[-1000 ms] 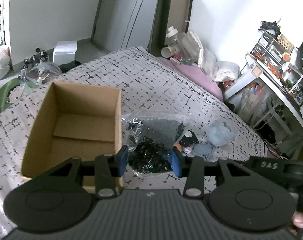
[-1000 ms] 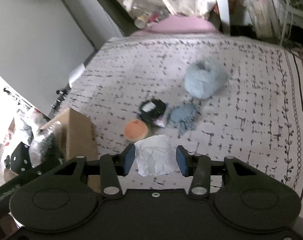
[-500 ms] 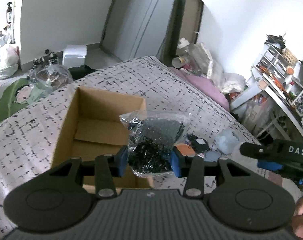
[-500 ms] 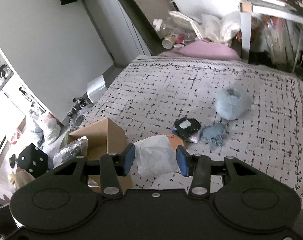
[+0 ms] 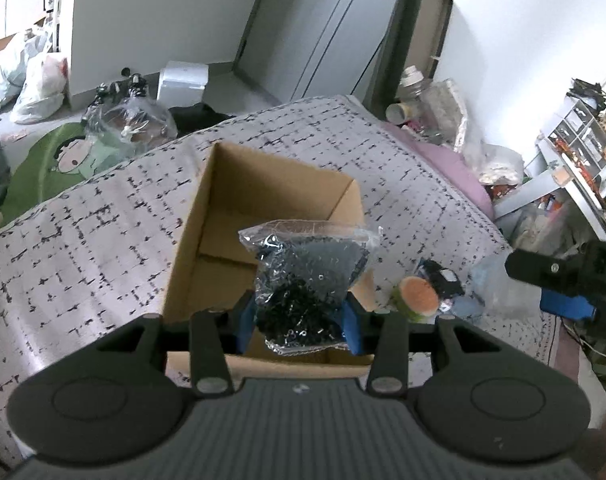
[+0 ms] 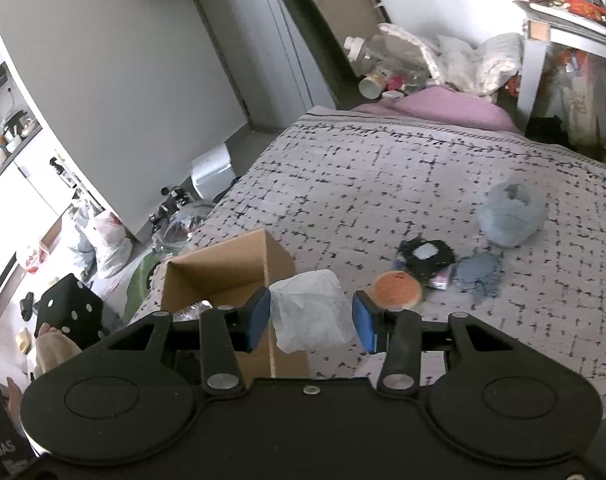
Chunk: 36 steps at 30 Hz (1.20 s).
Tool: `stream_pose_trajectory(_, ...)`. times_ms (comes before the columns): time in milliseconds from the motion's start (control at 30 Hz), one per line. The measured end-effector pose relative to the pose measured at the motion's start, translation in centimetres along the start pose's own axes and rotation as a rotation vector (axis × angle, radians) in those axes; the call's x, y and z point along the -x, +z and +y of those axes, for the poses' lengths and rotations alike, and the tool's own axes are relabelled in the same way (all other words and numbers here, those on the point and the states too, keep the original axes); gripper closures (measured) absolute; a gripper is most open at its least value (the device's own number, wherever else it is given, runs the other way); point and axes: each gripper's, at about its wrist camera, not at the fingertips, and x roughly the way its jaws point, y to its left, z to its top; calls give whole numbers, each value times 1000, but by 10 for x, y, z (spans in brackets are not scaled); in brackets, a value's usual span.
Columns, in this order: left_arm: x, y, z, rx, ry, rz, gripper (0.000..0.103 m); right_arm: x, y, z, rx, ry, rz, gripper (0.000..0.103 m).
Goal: Organize soft objects
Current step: 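Lift the black bag with the left tool over the box while the right tool carries the white bag there, then open the left tool to drop the black bag into the box while the right tool drops the white bag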
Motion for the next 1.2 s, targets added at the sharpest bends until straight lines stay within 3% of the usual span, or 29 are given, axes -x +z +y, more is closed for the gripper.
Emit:
stream_pose_trajectory(567,-16,2,32,99,-1,35,59,-42,-18,39,-5,49,96,59)
stream_pose_trajectory(800,-13,7,36,153,4,32,40,-50,-14,49,-11,75,102,59)
stream_pose_trajectory(900,-6,8,35,153,16,6,39,-52,-14,50,-25,94,113,58)
stream_pose_trajectory(1200,0,12,31,152,47,-24,37,-43,-10,33,-76,119,105,38)
